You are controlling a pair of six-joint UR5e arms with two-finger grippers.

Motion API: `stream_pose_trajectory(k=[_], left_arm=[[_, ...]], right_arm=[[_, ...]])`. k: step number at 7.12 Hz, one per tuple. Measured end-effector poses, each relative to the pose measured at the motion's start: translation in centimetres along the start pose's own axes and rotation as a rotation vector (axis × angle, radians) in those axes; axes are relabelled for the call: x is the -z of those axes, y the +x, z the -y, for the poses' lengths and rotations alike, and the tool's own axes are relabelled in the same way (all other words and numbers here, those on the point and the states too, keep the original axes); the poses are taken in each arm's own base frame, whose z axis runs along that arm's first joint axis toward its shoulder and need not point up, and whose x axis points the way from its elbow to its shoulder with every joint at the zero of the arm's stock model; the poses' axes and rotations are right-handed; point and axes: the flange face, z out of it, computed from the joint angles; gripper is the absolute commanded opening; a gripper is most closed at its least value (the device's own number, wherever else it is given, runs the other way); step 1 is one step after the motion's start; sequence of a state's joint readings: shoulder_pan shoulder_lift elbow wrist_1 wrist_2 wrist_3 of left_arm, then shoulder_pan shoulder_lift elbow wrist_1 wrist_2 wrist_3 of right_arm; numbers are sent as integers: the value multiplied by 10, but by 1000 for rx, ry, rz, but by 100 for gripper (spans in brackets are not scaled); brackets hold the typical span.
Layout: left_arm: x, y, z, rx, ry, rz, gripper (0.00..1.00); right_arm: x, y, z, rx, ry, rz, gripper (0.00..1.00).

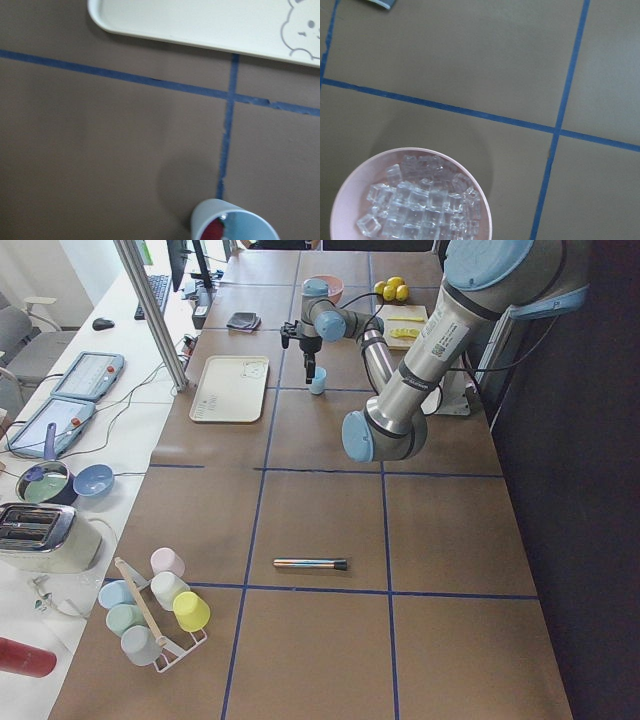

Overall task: Mash ice and strawberries in cup
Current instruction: 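Move the left arm back away from the cup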

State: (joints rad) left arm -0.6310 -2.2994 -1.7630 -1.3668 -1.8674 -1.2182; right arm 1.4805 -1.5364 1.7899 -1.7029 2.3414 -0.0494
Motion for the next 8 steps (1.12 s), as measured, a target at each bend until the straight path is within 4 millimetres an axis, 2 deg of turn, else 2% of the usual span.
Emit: stream_pose_trajectory(k=[3,4,6,7,8], left_arm=[[19,-153,56,-121,-46,30,100],[22,-208,69,-161,-64,42,100],[33,-339,90,-217,-102,55,100],[33,-399,89,-236,-117,57,100],[26,-448,82,-256,-115,54,100]], right_arm=[[-28,69,-51,-47,49,90,99],[-30,82,-60,-55,72,110,99],[-26,91,-63,-61,98,120,99],[-24,91,-63,-61,103,120,99],[-23,90,-62,-61,106,120,99]])
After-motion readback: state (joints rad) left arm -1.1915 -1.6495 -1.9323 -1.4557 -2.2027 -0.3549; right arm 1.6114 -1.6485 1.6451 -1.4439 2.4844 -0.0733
